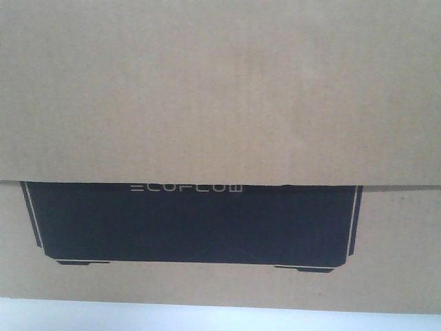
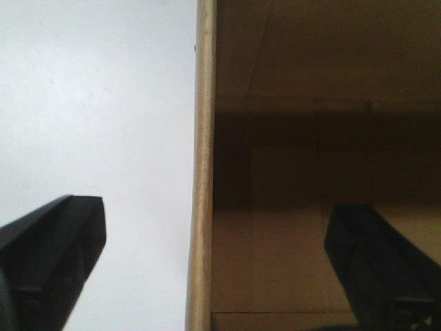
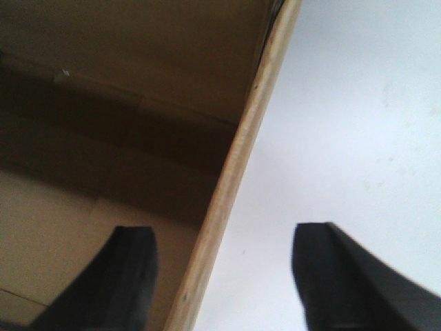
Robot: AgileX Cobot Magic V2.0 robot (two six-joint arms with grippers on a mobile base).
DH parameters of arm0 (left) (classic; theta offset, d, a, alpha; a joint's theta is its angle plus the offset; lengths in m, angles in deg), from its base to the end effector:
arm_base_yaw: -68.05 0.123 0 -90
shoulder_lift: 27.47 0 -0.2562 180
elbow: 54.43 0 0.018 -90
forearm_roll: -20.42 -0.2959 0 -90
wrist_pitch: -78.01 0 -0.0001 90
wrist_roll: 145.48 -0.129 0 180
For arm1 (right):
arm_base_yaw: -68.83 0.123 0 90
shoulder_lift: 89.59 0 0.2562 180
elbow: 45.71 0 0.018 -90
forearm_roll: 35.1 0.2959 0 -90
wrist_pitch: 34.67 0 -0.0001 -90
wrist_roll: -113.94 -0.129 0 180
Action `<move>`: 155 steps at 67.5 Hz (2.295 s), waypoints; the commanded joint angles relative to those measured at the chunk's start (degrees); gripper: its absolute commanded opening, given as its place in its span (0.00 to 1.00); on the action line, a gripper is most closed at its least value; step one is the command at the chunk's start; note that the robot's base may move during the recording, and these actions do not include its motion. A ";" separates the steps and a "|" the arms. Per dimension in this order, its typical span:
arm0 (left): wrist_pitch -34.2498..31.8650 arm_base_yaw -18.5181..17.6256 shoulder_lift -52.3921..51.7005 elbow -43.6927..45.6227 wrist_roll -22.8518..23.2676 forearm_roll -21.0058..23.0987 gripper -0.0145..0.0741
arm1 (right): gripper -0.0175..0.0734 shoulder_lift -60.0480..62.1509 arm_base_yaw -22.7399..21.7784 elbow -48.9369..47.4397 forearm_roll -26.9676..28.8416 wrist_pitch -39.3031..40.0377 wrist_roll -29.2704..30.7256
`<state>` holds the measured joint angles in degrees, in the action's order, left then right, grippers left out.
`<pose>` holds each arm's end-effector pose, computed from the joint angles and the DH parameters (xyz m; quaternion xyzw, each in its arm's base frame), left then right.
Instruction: Grab box from left shelf to table start
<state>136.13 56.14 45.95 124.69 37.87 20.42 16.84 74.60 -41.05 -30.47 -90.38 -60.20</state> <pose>0.2955 -0.0623 0.3789 0.0683 0.9125 -0.0536 0.3998 0.3039 0.0394 0.3575 -0.0853 0.9156 0.0393 0.3909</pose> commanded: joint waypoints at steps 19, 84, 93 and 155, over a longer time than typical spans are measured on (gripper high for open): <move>-0.95 -0.25 -18.29 -5.93 0.05 -1.31 0.26 | 0.30 18.38 -0.12 4.34 -0.49 3.61 0.08; -32.74 -0.25 -65.69 -54.66 0.05 -2.50 0.05 | 0.26 64.32 -0.12 54.46 -0.44 35.00 0.08; -32.63 -0.25 -65.69 -54.88 0.05 -2.29 0.05 | 0.26 64.32 -0.12 54.58 -0.44 36.07 0.08; -33.48 3.98 -66.35 -57.83 0.05 0.38 0.05 | 0.26 64.32 -0.12 54.58 -0.44 35.56 0.08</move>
<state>108.55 57.89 -19.51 66.37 37.87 18.89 81.91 74.60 14.91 -30.47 -60.08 -60.20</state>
